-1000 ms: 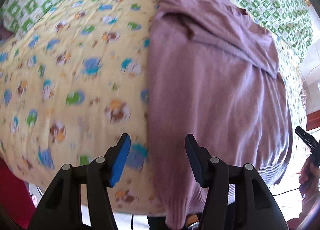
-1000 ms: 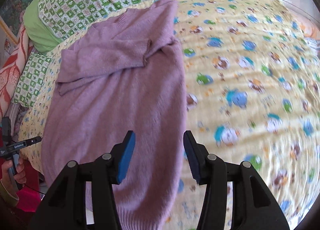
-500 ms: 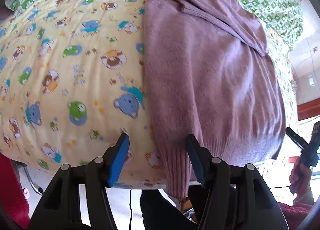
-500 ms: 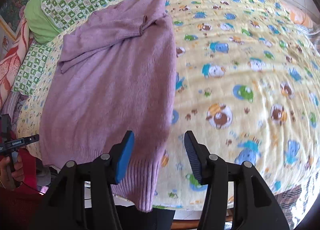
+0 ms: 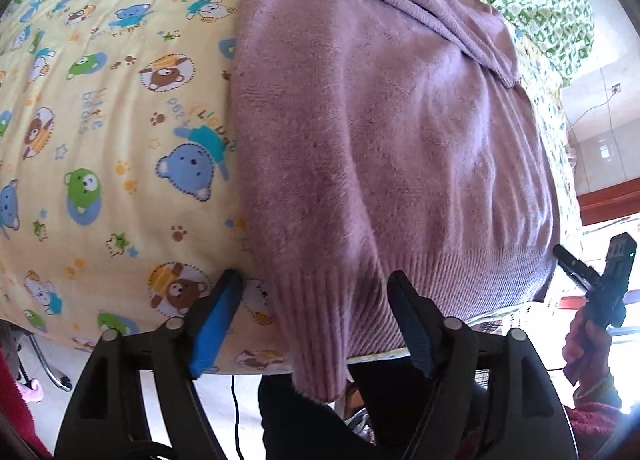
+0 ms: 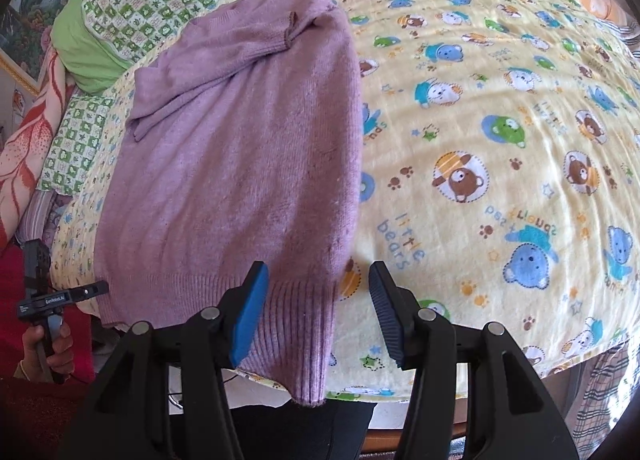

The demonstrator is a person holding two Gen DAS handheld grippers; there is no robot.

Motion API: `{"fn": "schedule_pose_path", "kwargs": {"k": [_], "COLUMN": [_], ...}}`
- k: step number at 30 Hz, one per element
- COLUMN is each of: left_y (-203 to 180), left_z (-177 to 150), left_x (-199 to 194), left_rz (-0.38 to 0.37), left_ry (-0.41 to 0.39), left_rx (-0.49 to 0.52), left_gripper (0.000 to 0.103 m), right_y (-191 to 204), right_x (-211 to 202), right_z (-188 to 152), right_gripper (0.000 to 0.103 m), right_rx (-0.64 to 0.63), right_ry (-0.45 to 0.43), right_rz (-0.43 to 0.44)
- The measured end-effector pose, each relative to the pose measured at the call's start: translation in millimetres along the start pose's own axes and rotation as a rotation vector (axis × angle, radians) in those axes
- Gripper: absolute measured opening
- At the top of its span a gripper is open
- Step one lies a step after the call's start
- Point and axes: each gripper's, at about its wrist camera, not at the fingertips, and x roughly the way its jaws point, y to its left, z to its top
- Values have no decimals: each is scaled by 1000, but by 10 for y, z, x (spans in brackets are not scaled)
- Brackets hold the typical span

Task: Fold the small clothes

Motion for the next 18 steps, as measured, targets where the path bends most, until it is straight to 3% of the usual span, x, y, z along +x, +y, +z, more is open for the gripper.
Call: {"fn": "schedule_pose_path", "kwargs": {"k": [8, 11, 15, 18], "left_y": [-122, -194, -228, -174], "left_z": [27, 10, -15, -15], "left_x": [74, 112, 125, 107], "left_rz": [0, 53, 89, 88], "left_ry": [-14, -20, -40, -57], "left_rx": [-12, 32, 64, 66], "left_gripper": [79, 75, 65, 52], "right_y": [138, 150, 77, -3], "right_x": [78, 90, 72, 70], "right_z": [-96, -109, -150, -205], "right_gripper": [53, 52, 52, 43], "right_rx": [1, 9, 56, 90], "right_ry": [43, 39, 30, 22], "right_rz": [54, 68, 125, 157]}}
